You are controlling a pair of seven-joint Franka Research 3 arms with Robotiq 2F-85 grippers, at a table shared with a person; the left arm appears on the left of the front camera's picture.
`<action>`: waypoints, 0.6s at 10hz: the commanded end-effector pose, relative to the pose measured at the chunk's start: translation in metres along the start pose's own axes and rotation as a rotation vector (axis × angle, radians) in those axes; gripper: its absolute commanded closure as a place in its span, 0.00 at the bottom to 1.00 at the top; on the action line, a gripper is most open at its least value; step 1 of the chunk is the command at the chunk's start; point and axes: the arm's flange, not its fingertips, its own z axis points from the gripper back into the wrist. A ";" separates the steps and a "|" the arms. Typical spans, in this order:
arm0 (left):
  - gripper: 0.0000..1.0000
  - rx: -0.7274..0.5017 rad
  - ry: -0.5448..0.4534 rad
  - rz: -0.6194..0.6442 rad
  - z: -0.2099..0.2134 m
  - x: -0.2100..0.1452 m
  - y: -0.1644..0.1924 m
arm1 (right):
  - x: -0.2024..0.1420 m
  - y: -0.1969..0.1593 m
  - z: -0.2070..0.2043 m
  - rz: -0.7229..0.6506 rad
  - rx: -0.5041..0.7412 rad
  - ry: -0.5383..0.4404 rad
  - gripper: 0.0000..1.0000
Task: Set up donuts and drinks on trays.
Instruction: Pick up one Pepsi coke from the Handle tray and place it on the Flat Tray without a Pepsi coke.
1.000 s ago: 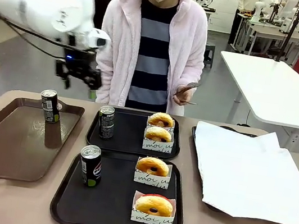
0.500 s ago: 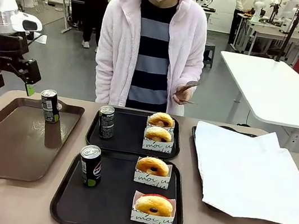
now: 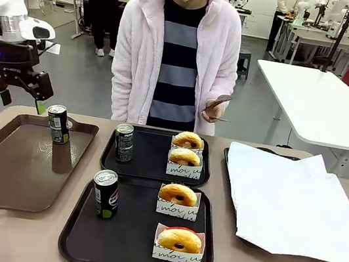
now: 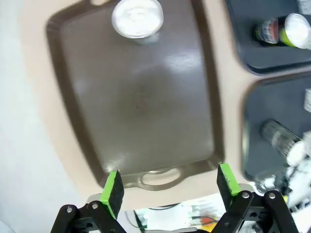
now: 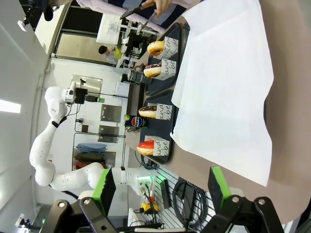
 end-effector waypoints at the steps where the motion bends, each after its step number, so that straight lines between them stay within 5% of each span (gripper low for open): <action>1: 0.00 -0.319 -0.004 -0.008 0.015 -0.002 0.039 | -0.001 0.000 0.002 0.016 0.012 0.002 0.00; 3: 0.00 -0.567 -0.067 0.002 0.009 -0.022 0.084 | -0.001 0.000 0.002 0.016 0.012 0.002 0.00; 6: 0.00 -0.762 -0.174 0.073 -0.014 -0.055 0.172 | -0.001 0.000 0.002 0.016 0.012 0.002 0.00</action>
